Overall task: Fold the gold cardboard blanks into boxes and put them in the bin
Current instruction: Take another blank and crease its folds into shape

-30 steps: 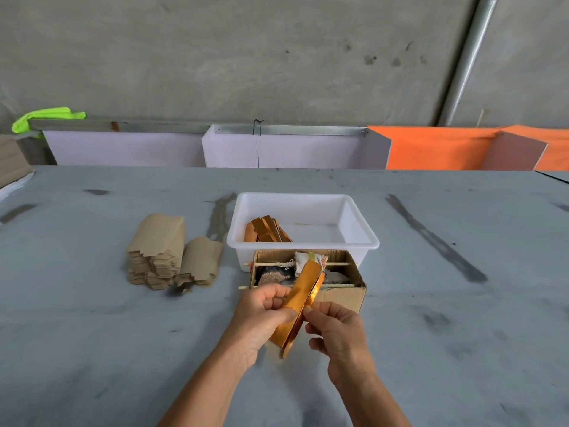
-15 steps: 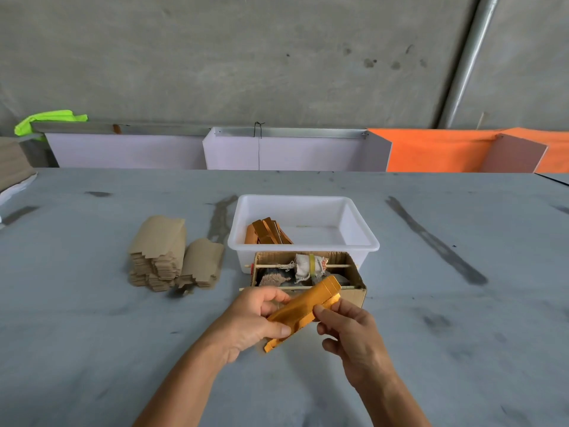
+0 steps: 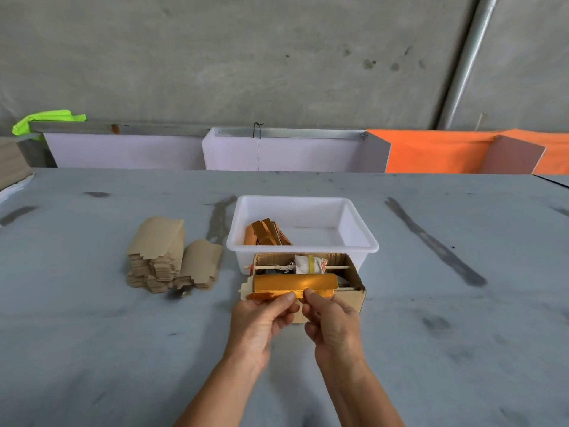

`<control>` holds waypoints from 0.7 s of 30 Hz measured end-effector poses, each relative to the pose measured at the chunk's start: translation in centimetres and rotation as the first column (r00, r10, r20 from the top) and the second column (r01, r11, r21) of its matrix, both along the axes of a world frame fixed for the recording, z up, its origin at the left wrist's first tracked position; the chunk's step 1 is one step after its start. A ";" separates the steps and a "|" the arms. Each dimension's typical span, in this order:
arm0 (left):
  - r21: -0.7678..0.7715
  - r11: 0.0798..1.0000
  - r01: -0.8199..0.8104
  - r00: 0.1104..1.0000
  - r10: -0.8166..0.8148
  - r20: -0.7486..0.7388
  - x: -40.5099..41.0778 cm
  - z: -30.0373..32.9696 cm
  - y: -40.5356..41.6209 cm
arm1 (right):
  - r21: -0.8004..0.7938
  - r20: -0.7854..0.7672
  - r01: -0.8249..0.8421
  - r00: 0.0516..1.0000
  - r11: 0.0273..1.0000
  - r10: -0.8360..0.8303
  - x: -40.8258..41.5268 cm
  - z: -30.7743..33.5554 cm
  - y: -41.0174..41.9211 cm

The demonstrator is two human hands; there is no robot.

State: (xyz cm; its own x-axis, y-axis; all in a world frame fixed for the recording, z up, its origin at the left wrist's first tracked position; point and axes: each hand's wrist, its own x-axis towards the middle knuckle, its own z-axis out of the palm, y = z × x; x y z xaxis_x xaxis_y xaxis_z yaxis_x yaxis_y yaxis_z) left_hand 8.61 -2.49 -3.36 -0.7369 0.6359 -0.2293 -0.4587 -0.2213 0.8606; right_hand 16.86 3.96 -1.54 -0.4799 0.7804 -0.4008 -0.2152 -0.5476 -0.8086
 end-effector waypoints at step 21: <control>0.053 0.946 -0.321 0.940 0.325 -0.102 -4.6 2.6 1.8 | 0.668 0.724 -0.497 0.605 0.553 -0.331 -1.8 0.9 6.2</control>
